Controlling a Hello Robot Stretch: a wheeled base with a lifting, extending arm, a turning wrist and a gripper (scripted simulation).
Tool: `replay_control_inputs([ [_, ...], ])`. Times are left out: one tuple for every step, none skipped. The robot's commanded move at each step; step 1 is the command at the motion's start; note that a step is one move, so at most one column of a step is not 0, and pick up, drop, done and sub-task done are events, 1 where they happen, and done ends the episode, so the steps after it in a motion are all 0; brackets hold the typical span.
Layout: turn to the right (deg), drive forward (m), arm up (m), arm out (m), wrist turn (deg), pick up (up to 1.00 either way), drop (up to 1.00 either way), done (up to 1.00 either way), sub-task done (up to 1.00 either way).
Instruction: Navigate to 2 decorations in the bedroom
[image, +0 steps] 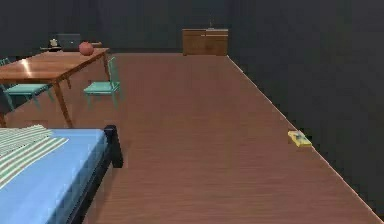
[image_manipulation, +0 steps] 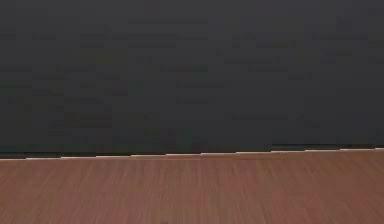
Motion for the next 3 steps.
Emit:
replay_control_inputs([
  [0.0,1.0,0.0,0.0,0.0,0.0,0.0,0.0,0.0],
  [-3.0,0.0,0.0,0.0,0.0,0.0,0.0,0.0,0.0],
  [0.0,0.85,0.0,0.0,0.0,0.0,0.0,0.0,0.0],
])
